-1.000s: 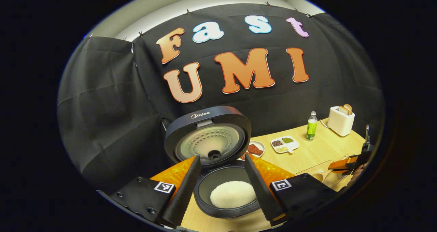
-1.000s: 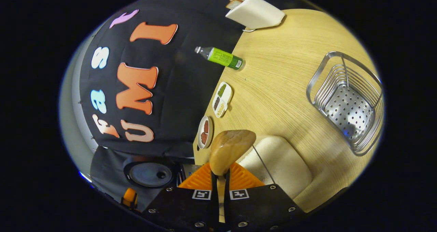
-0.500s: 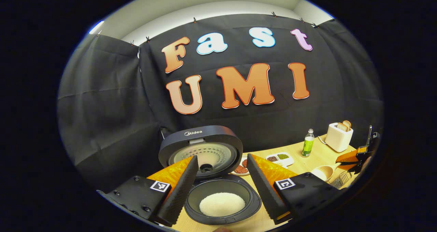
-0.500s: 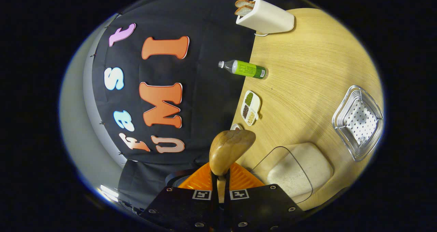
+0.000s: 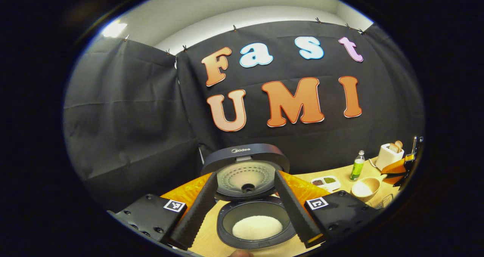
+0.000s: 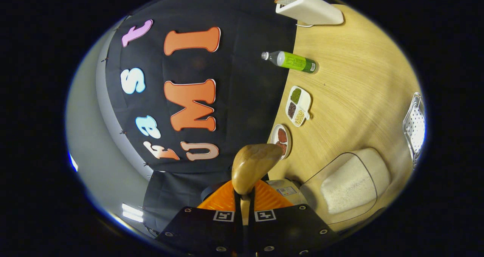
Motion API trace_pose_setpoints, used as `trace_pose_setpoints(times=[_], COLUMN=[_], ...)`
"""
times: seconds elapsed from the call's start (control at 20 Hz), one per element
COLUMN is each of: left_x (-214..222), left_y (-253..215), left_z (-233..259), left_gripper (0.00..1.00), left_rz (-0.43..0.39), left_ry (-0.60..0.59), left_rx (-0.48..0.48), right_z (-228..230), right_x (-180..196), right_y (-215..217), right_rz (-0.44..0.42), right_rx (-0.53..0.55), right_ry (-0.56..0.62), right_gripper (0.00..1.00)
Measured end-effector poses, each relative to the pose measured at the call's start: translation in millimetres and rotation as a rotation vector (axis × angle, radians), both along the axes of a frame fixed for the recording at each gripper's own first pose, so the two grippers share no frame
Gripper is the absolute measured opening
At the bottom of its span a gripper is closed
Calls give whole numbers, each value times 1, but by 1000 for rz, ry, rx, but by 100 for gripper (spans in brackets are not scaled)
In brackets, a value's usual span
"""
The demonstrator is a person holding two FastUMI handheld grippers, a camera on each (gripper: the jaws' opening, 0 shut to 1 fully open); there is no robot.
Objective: Close the left gripper, press the button to open the rice cooker; take a wooden spoon from the chopstick holder with the right hand, scoop a spoonful of rice and pour it into the rice cooker, then put the wooden spoon back into the chopstick holder.
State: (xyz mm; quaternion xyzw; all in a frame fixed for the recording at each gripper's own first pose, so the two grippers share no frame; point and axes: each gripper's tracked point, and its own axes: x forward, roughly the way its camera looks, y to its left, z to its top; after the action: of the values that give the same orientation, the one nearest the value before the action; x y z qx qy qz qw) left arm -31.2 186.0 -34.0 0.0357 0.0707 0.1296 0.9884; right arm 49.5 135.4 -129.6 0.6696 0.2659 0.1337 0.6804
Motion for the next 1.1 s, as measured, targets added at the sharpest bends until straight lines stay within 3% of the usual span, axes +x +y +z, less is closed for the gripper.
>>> trace_pose_setpoints(times=[0.45,0.5,0.6,0.9,1.1], left_x=[-42,-47,-56,-76,-83], left_y=[55,62,75,100,111], left_z=[-8,-9,-12,-21,-30], left_gripper=[100,94,93,94,94], left_rz=[154,171,203,260,284], left_ry=[6,8,15,43,61], left_rx=[18,23,30,41,30], right_z=[31,34,37,38,23], right_x=[18,18,26,43,52], right_y=[74,83,102,157,185], right_rz=[134,149,178,244,268], right_rx=[70,71,66,-20,-170], right_ry=[-12,-13,-17,-35,-46], right_gripper=[5,6,6,5,5])
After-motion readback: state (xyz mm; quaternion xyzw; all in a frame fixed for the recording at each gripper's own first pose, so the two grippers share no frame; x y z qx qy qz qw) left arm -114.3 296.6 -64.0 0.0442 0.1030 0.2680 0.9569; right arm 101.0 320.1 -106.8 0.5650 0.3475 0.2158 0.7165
